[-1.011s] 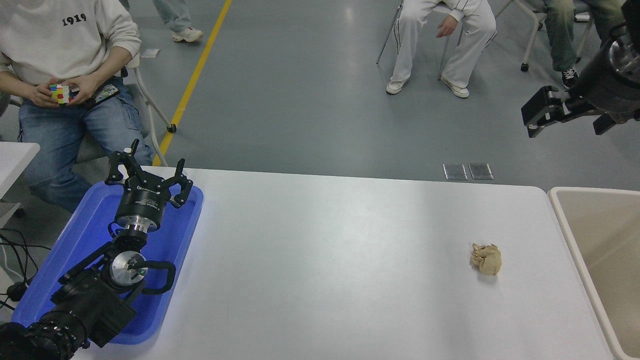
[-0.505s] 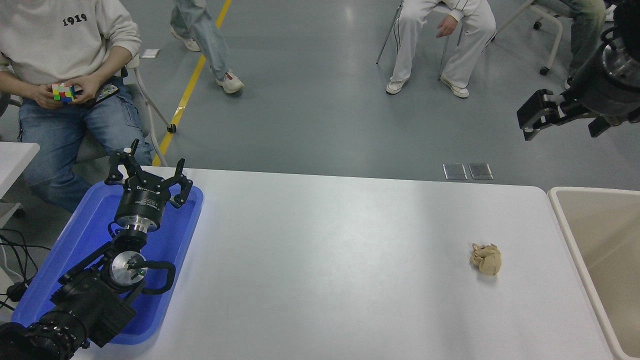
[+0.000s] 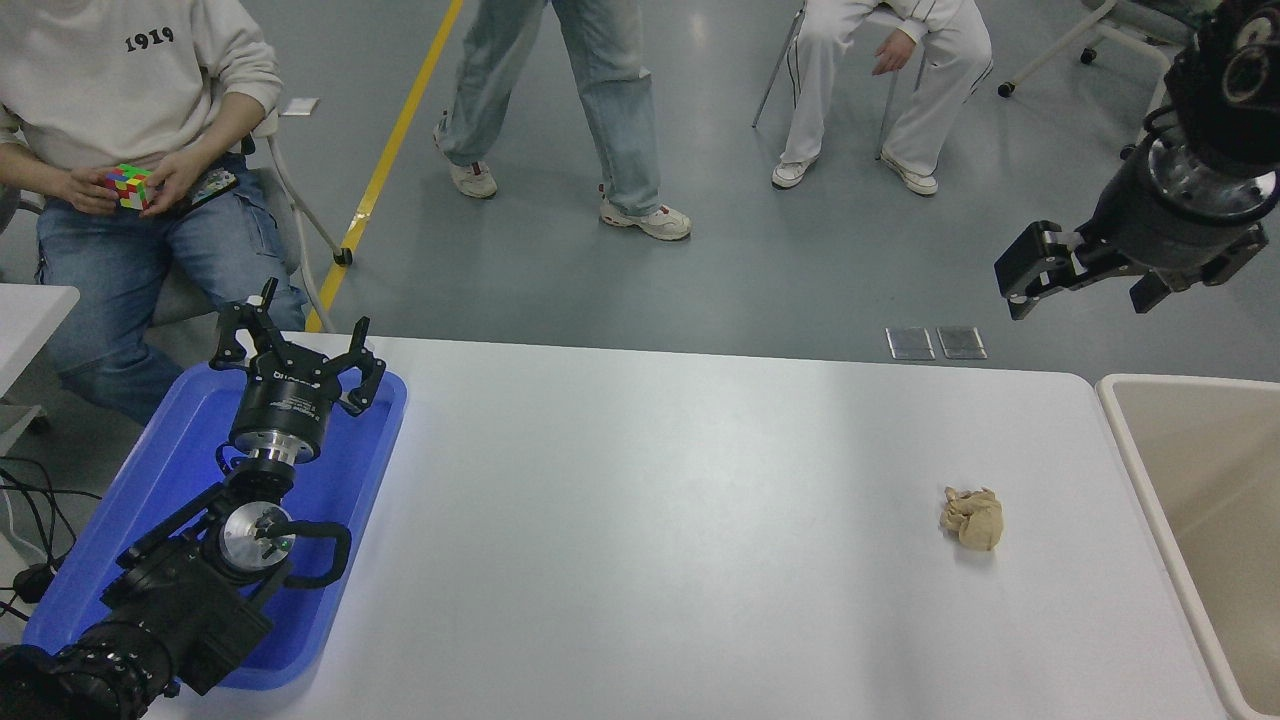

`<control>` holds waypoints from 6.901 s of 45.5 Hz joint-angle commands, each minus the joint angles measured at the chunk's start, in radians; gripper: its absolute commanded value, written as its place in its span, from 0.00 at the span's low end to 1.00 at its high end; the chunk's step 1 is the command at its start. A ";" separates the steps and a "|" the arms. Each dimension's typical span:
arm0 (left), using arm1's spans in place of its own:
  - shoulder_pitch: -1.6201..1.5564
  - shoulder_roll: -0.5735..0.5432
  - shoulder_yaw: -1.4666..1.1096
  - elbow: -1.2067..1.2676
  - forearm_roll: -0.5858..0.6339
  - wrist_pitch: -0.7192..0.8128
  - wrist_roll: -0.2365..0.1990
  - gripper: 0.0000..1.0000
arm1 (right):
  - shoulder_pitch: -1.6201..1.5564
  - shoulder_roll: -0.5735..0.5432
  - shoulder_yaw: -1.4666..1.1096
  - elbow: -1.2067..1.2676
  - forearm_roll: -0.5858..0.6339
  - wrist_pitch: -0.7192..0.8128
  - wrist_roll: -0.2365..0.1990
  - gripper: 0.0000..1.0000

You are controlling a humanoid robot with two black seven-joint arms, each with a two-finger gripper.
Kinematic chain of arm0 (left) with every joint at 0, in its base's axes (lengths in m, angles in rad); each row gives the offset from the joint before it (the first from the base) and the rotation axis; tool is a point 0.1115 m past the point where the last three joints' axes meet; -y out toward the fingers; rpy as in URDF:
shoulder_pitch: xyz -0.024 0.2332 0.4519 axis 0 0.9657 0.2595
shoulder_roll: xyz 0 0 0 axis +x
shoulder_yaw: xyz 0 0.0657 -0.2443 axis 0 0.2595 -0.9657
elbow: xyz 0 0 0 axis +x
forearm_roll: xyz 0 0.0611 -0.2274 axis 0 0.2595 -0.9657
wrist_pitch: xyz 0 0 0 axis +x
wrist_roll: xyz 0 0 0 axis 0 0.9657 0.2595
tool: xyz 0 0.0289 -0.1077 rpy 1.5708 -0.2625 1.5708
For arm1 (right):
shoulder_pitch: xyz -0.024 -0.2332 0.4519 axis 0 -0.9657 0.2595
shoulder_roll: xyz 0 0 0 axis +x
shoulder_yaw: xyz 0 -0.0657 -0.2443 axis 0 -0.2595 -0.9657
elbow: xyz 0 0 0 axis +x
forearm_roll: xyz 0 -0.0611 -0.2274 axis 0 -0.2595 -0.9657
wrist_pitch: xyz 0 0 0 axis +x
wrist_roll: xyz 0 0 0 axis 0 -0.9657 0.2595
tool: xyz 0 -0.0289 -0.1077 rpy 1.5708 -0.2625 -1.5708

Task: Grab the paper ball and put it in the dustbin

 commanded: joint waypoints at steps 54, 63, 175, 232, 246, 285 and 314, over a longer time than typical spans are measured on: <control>0.000 0.001 0.000 0.000 0.000 0.000 0.000 1.00 | -0.726 0.053 0.149 -0.219 -0.044 -0.551 0.000 1.00; 0.000 -0.001 0.000 0.000 0.000 0.000 0.000 1.00 | -0.772 0.066 0.152 -0.271 -0.045 -0.580 0.002 1.00; -0.002 -0.001 0.000 0.000 0.000 0.000 0.000 1.00 | -0.890 0.030 0.250 -0.261 0.065 -0.623 0.000 0.00; 0.000 0.001 0.001 0.000 0.000 0.000 0.000 1.00 | -0.077 -0.108 0.049 0.167 0.033 0.000 0.000 0.00; -0.002 0.001 0.001 0.000 0.000 0.000 0.000 1.00 | 0.084 -0.155 0.029 0.167 0.031 0.000 -0.001 0.00; -0.002 -0.001 0.000 0.000 0.000 0.000 0.000 1.00 | 0.156 -0.238 -0.072 0.153 0.015 0.000 -0.001 0.00; 0.000 -0.001 0.001 0.000 0.000 0.000 0.000 1.00 | -0.487 -0.479 0.072 -0.509 0.028 0.000 -0.001 0.00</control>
